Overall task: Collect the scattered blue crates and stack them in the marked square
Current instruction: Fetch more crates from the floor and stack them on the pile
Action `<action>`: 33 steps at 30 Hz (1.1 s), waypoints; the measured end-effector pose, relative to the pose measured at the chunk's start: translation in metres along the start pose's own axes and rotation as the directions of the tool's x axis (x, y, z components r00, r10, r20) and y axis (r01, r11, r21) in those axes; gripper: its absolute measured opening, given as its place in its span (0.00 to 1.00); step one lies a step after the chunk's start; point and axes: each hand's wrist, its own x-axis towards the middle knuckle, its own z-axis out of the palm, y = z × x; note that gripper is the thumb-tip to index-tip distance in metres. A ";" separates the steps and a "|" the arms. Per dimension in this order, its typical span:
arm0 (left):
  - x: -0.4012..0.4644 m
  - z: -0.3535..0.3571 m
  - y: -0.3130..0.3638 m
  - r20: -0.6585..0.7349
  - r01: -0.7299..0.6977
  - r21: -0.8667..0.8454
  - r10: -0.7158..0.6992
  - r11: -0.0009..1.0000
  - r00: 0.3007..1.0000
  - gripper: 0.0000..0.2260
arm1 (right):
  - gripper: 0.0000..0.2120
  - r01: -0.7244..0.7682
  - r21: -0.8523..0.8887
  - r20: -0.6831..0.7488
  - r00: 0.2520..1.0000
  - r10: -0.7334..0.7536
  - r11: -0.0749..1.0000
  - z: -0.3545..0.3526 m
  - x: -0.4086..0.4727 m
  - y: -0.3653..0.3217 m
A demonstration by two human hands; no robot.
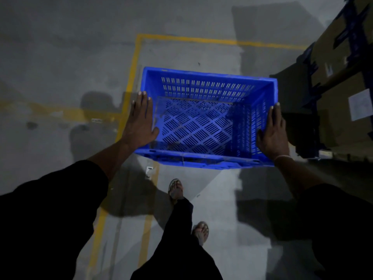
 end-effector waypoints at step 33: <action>-0.132 -0.084 0.187 0.291 -0.162 -0.688 0.473 0.707 0.831 0.39 | 0.37 -0.431 0.348 0.132 0.902 0.412 0.832 -0.035 -0.277 -0.020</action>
